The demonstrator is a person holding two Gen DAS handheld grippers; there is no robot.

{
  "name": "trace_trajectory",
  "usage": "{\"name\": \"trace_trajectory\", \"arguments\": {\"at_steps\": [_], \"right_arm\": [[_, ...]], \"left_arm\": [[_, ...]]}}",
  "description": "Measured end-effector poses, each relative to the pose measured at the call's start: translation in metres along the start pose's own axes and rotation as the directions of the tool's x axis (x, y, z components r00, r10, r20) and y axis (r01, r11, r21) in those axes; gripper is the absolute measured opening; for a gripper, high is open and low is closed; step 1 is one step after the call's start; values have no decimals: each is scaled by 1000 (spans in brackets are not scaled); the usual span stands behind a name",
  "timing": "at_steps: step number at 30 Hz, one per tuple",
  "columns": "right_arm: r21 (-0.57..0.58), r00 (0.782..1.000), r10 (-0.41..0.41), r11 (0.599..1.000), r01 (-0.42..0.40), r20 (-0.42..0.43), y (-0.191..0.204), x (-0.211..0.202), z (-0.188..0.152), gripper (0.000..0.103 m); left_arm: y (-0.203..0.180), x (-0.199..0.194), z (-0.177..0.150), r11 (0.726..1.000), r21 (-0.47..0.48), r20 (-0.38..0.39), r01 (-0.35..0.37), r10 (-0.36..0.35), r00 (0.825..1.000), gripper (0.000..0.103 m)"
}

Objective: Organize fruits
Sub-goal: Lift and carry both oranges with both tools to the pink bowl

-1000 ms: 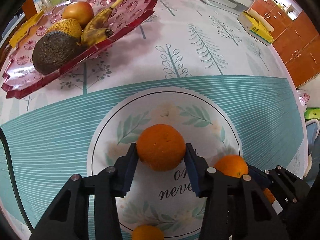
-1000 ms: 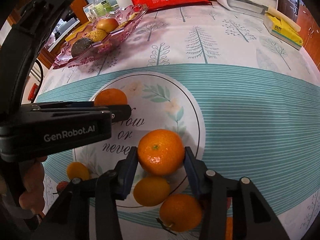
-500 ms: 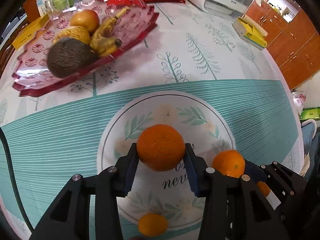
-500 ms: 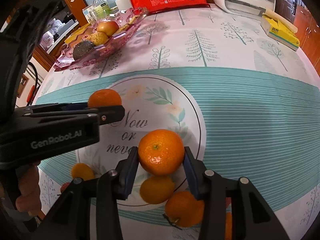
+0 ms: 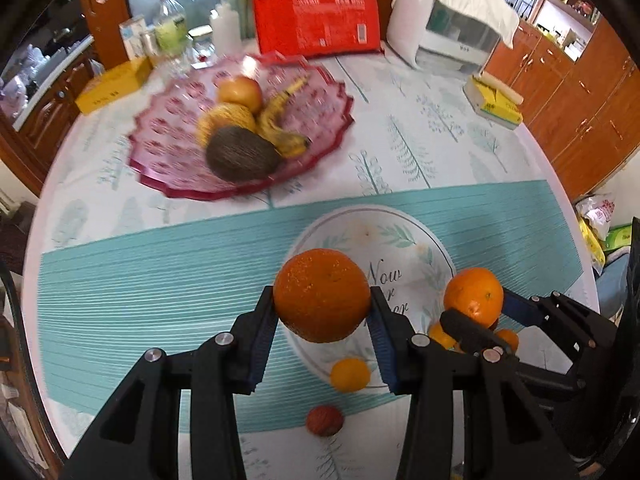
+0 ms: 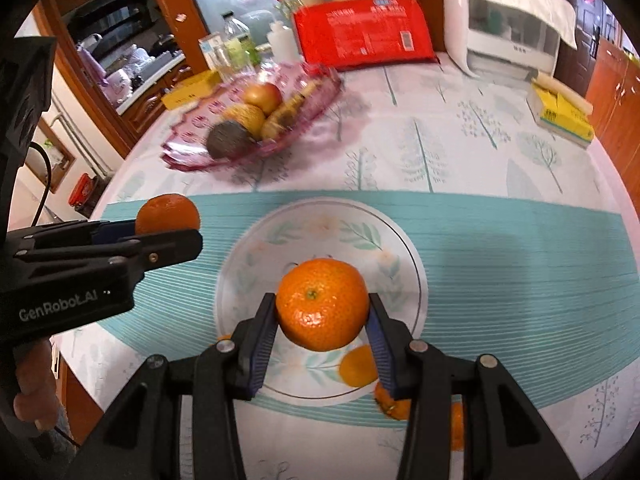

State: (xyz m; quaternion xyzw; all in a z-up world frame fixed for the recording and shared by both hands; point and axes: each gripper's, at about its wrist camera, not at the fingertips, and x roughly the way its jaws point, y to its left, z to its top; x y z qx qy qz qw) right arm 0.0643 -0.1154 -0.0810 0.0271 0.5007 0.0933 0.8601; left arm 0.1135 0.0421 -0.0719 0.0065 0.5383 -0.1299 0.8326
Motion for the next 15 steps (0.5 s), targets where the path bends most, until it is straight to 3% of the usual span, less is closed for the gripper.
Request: {"name": "trace_trajectory", "arguments": {"at_steps": [9,15], "right_arm": [[-45,995,41,998,-38,86,27,-53,43,44],[-69,984,46,997,-35,175,35,-93,99,44]], "left_arm": [[27,-70,20,998,-2,105,-56,56,993,43],[49,-115,55,993,11,202,-117,112,973,43]]}}
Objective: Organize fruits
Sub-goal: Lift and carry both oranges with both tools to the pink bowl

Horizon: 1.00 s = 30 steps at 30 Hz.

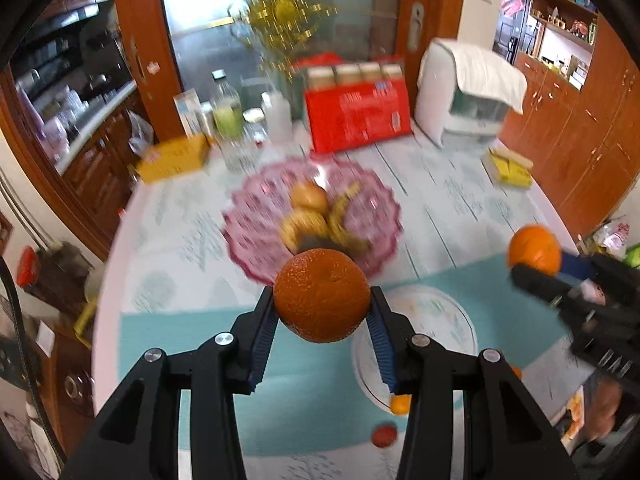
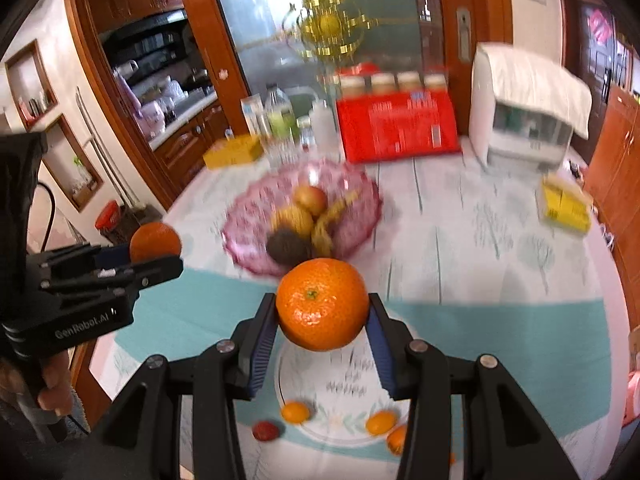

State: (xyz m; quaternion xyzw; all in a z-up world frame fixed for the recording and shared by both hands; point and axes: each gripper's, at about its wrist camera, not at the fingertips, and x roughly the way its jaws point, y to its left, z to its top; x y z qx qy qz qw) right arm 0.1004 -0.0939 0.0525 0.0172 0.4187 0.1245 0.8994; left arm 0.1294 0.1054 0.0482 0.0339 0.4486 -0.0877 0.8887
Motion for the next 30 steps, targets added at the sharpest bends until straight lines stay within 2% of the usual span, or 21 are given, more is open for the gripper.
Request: {"name": "trace_trajectory", "arguments": {"at_steps": [6,11,15,19,24,30], "right_arm": [[-70,990,-66,995,76,127,13,-18,67,44],[-70,985,-99,991,110,138,18,4,104,44],[-41,990,-102,994,106,94,19,44,120,44],[9,994,-107,994,107,21,15,93,121,44],[51,989,-126,990,130,-75,9,153,111,44],[95,974,-146,982,164,-172,-5,211,96,44]], "left_arm": [[28,-17,49,999,20,75,-51,49,996,43],[47,-7,86,997,27,107,-77,74,992,43],[61,22,103,997,21,81,-75,73,994,43],[75,73,108,998,0,9,-57,57,998,43],[89,139,99,999,-23,-83,-40,38,996,43],[95,209,86,1000,-11,-173,-28,26,985,43]]}}
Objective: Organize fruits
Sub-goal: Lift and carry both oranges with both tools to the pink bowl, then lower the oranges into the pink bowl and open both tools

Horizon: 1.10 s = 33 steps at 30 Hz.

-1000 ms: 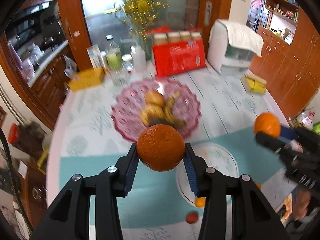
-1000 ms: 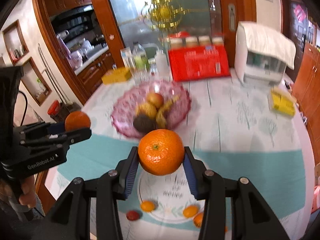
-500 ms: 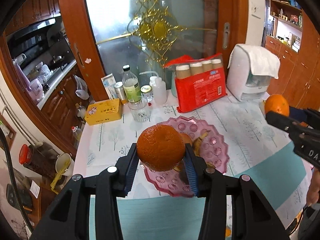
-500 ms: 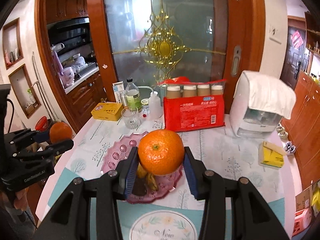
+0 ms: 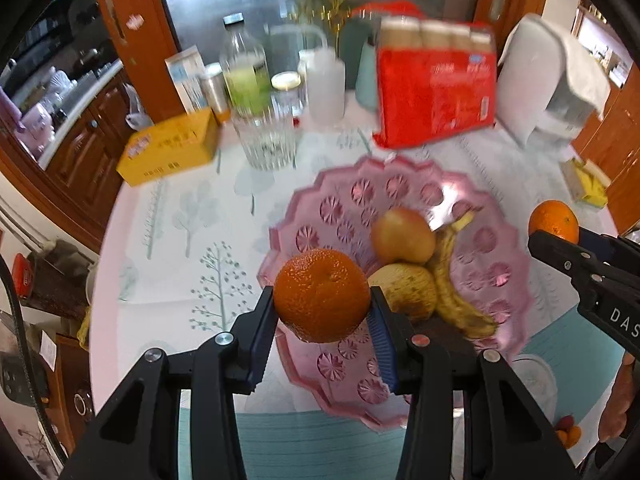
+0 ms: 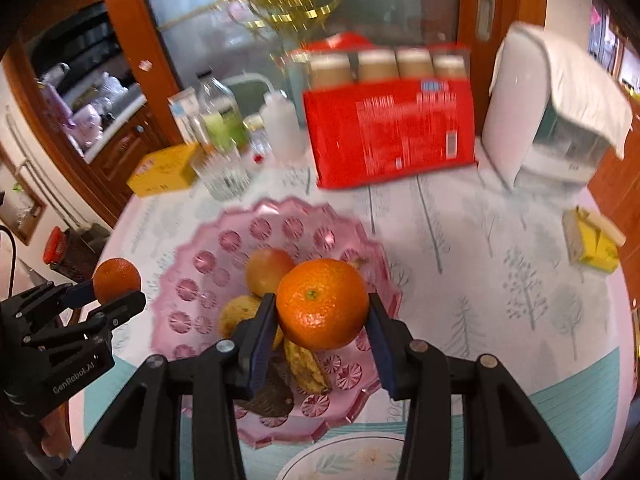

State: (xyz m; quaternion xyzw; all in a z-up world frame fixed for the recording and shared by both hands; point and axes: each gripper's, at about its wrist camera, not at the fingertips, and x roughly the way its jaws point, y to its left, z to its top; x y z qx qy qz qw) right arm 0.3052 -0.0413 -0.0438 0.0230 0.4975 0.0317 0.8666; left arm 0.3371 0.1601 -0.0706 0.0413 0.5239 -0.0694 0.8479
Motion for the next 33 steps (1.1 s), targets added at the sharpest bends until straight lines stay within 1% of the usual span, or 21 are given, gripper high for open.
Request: {"name": "trace_trajectory", "arguments": {"at_steps": [5,10,16,19,23,25,27,29,30,33], "right_arm": [[23,997,-25,999,26,-74,-5,44,-7,44],[21,993,-29,999,32,-118,-4,67,-13,44],[4,989,-27,1000,28,-145,-1,80,-18,45],[-8,990,-32,999,31,-138,1,82,-19,45],[4,989,-6,1000,7,-150,1,83,-22,46],[8,989,2,1000,-1,-150,1,82,-24,46],[0,992,-14,1000,14,-127,2,78,-24,50],[-5,994,-10,1000,9,-105,3,73,-23,53],[-5,995,-9,1000,8,-98,3,70,-22,55],[-1,997,4,1000,-4,-82,3,62,-20,56]], "left_arm": [[-1,43,-5,1000,7,-61,14,-13,998,43],[-3,66,-6,1000,12,-82,20,-19,996,43],[-4,76,-11,1000,19,-97,16,-14,995,43],[-4,78,-13,1000,20,-102,12,-10,995,43],[-5,78,-15,1000,21,-107,14,-11,994,44],[-6,77,-15,1000,20,-110,18,-16,994,48],[-8,71,-16,1000,20,-93,21,-19,995,67],[-10,63,-15,1000,30,-67,3,-1,998,75],[-11,61,-15,999,34,-61,-2,4,998,77],[-13,54,-15,999,36,-54,-4,6,999,79]]}}
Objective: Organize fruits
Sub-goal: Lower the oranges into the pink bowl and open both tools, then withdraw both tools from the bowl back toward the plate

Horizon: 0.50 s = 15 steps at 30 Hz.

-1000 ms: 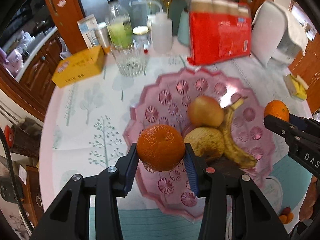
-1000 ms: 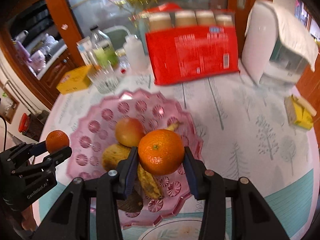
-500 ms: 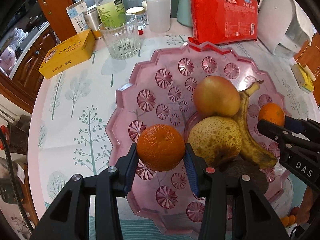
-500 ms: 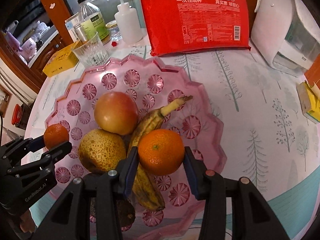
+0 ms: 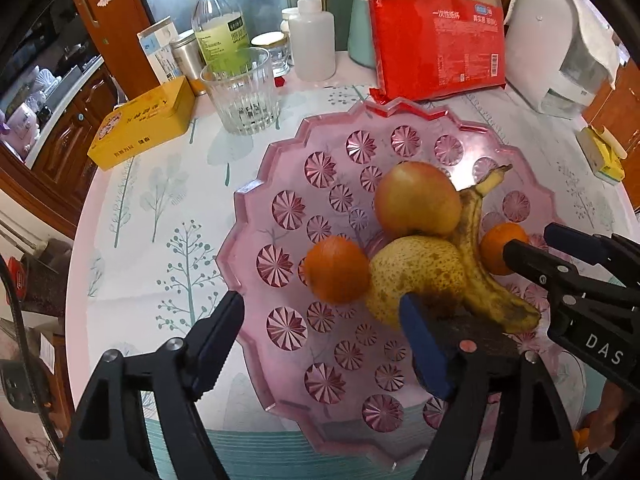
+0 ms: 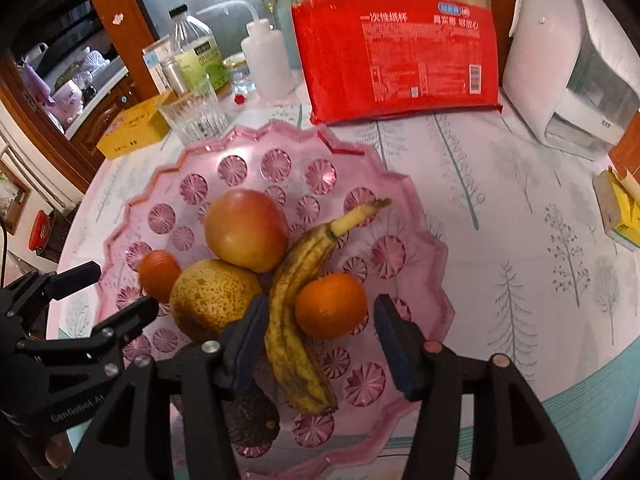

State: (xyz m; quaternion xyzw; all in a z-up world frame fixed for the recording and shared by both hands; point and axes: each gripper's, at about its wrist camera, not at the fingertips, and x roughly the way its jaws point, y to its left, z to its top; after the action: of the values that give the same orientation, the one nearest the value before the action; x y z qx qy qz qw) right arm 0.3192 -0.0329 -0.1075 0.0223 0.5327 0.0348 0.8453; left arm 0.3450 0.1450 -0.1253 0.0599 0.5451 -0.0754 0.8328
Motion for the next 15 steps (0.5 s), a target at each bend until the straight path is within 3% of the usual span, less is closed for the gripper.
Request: {"name": "trace_trajectory", "arguments": {"at_steps": [15], "right_arm": [[-16,999,39,999,-38,33,7,-36,-6,56]], "left_arm": [[-1,-47,-7,999,-20,37,-28,29,999,82]]}}
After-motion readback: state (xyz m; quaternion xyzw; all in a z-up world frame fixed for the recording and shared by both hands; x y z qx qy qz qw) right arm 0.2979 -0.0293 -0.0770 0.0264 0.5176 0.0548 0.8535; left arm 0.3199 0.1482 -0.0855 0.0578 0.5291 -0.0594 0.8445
